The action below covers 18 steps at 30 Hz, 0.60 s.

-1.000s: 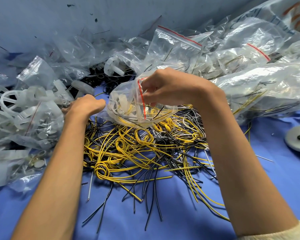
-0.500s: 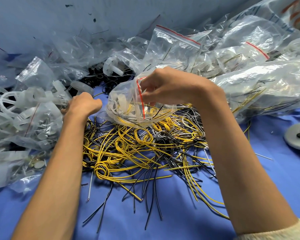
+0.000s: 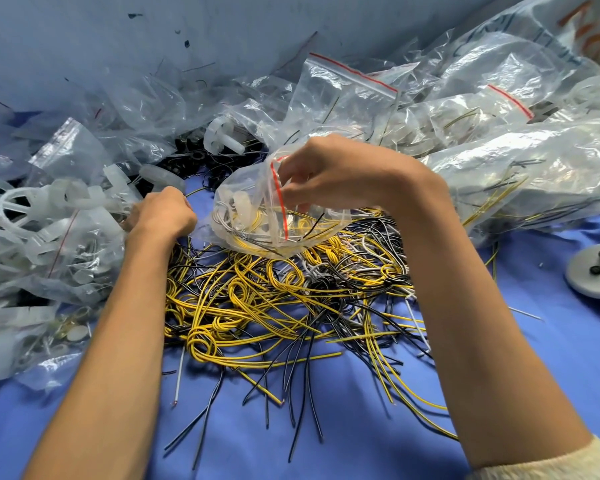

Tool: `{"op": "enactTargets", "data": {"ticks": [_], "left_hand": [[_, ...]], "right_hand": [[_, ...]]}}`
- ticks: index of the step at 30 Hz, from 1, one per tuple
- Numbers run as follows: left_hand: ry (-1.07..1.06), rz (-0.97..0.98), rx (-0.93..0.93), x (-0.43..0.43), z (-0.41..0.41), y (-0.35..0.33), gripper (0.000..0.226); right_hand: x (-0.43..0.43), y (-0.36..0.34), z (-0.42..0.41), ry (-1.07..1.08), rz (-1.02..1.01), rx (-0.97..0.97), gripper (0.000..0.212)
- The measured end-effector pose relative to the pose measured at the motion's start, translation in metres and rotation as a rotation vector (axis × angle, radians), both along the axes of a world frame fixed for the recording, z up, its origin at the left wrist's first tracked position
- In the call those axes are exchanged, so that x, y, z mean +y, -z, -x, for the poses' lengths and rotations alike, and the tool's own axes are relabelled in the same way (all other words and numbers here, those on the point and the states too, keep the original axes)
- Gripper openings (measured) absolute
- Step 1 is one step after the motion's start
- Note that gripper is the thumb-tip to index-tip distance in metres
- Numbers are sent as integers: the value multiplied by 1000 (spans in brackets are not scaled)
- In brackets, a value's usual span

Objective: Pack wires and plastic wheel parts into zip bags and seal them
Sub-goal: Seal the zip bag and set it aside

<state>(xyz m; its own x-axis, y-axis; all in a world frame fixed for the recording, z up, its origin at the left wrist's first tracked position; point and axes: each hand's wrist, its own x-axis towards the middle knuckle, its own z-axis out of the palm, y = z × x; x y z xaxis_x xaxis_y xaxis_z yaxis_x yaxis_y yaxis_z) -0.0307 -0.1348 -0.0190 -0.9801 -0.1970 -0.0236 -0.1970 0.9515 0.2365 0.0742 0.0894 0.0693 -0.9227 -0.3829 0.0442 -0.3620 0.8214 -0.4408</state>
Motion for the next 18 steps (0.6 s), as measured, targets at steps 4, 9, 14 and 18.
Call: {"op": "enactTargets", "data": {"ticks": [4, 9, 14, 18], "left_hand": [[69, -88, 93, 5, -6, -27, 18], [475, -546, 292, 33, -36, -83, 19], [796, -682, 281, 59, -78, -110, 19], [1019, -665, 101, 68, -95, -115, 25]], "right_hand": [[4, -1, 0, 6, 19, -12, 18], [10, 1, 3, 70, 21, -11, 25], [16, 2, 10, 157, 98, 35, 24], [21, 1, 9, 169, 150, 62, 22]]}}
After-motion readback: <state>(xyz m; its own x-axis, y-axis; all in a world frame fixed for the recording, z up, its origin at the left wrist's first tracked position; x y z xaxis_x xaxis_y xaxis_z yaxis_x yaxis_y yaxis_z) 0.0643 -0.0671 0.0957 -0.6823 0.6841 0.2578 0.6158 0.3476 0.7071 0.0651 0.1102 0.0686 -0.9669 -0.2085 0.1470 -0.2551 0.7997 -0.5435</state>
